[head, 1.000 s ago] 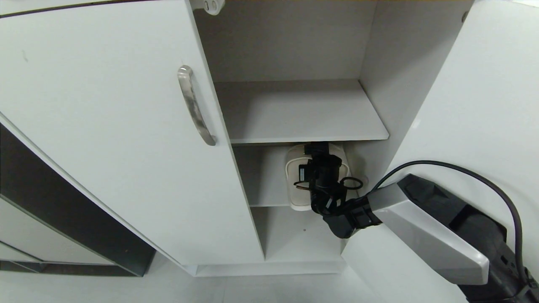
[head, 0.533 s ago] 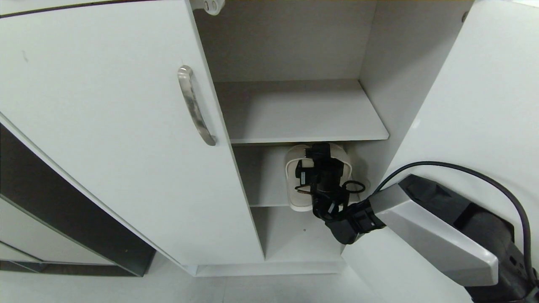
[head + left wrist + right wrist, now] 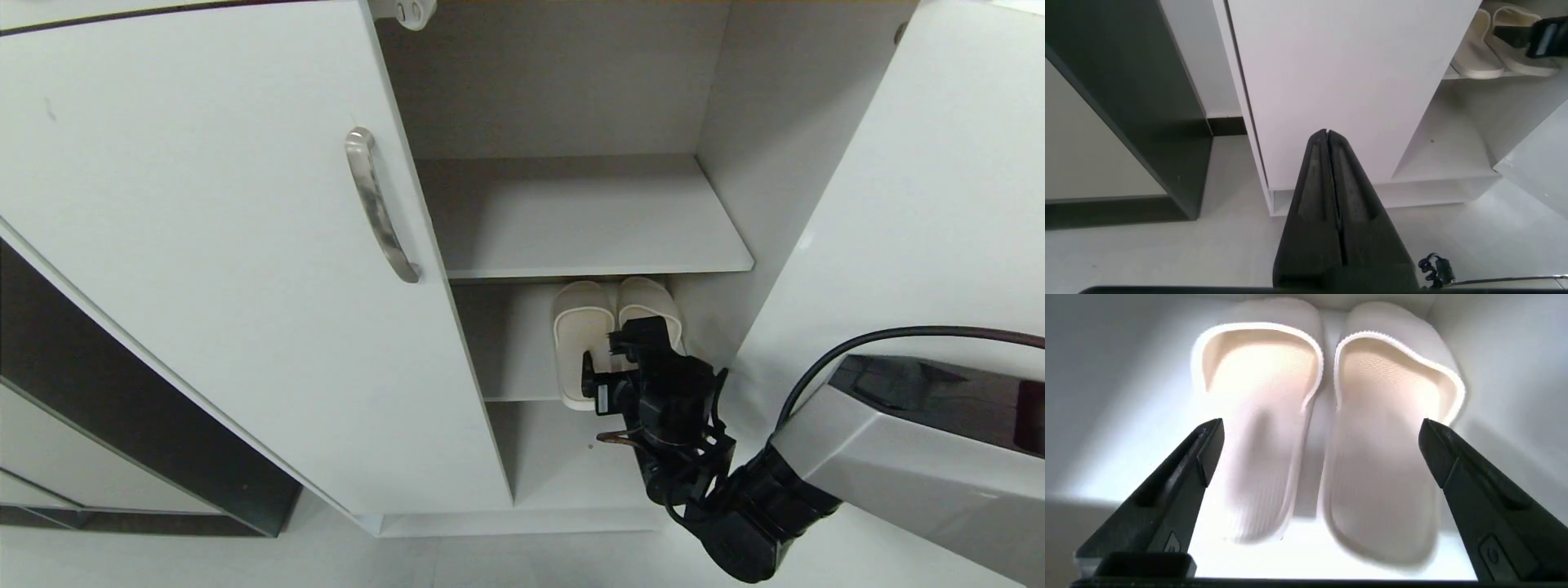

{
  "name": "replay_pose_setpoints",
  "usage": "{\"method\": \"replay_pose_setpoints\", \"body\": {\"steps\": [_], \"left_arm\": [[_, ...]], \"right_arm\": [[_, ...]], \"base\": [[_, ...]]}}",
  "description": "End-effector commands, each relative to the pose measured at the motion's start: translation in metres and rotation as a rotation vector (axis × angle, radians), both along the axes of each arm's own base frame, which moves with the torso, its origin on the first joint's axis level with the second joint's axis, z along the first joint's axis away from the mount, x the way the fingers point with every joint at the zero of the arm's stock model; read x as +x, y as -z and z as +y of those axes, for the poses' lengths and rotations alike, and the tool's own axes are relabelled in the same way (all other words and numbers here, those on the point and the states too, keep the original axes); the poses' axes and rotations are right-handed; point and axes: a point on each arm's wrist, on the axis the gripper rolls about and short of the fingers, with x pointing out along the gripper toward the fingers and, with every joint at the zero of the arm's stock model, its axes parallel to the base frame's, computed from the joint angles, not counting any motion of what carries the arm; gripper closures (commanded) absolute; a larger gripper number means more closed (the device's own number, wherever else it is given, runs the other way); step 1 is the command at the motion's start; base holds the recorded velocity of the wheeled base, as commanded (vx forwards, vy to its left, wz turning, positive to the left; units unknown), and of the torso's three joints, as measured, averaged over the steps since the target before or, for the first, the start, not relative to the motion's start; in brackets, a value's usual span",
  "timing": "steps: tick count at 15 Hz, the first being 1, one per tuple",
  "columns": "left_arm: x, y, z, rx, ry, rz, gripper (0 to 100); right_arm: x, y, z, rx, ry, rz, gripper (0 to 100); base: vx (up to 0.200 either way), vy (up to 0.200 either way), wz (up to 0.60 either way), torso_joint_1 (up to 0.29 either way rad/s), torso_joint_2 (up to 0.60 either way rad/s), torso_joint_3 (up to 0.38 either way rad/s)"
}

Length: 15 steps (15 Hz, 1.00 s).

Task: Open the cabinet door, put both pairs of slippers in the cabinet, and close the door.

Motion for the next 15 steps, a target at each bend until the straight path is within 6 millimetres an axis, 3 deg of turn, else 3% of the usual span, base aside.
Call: {"method": "replay_pose_setpoints", "body": {"steps": [1,6,15], "left_arm": [[0.0001,-0.0001,0.0,0.0,0.0,0.001,100],[0.0,0.0,0.0,-0.005,0.0,0.0,100],[0.0,0.0,0.0,-0.005,-0.002,0.0,100]], "right_arm": [[-0.0111,-0.0013,-0.0047,-0.009,-0.012,0.01,0],[-0.0161,0.0012,-0.0044,-0.004,-0.023,0.01,0],[-0.0179,0.0039,-0.0062,-0.01,-0.025,0.015,0]], "base": [[0.0,0.0,0.0,0.0,0.0,0.0],[0.0,0.0,0.0,0.0,0.0,0.0],[-0.178,0.0,0.0,0.003,0.0,0.001]]}}
